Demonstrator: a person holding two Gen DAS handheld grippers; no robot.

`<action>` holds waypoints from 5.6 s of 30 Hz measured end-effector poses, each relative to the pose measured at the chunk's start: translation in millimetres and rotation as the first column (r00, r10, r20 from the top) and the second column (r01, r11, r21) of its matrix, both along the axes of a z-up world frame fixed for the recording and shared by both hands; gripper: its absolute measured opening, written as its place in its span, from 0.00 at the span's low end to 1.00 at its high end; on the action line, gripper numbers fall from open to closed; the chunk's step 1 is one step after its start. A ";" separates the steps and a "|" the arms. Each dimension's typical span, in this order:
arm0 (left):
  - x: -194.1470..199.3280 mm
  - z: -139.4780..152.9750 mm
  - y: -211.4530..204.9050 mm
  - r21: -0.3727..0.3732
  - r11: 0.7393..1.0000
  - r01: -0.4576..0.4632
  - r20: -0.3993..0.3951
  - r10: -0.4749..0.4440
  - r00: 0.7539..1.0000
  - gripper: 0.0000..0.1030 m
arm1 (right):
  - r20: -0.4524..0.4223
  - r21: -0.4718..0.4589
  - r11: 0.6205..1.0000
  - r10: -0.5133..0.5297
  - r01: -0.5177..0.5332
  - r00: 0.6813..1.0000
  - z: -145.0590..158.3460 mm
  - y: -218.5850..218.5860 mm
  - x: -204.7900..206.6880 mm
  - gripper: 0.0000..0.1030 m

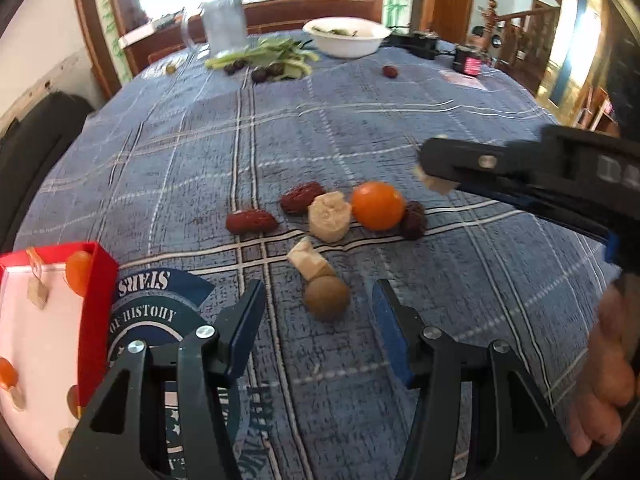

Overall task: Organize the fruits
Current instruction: 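Grasp a round tan slice with the right gripper while the left grasps a brown kiwi, then carry the kiwi and tan slice into the red box and open both grippers, then move both open grippers back toward the remaining fruit, then grasp a dark red date with the right gripper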

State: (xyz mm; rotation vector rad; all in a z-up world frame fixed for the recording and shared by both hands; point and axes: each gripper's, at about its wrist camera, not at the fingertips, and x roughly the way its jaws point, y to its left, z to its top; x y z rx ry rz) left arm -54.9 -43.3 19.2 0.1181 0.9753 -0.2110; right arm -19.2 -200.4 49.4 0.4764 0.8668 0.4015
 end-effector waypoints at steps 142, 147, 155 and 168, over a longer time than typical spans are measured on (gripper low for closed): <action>-142.5 65.5 203.8 0.127 0.849 -0.513 0.365 0.441 0.820 0.79 | 0.226 -0.119 0.987 0.131 -0.107 0.965 16.4 81.1 -106.3 0.49; -165.8 77.8 167.0 0.144 0.883 -0.447 0.405 0.360 0.841 0.80 | 0.245 -0.099 0.995 0.031 -0.006 0.969 21.7 30.7 -127.2 0.54; -214.6 96.3 137.5 0.117 0.920 -0.373 0.445 0.287 0.848 0.82 | 0.255 -0.082 0.995 -0.043 0.066 0.966 29.9 -3.9 -162.9 0.54; -239.3 103.9 117.7 0.109 0.938 -0.330 0.468 0.244 0.849 0.87 | 0.236 -0.146 0.985 -0.053 0.089 0.970 39.0 -28.0 -168.2 0.54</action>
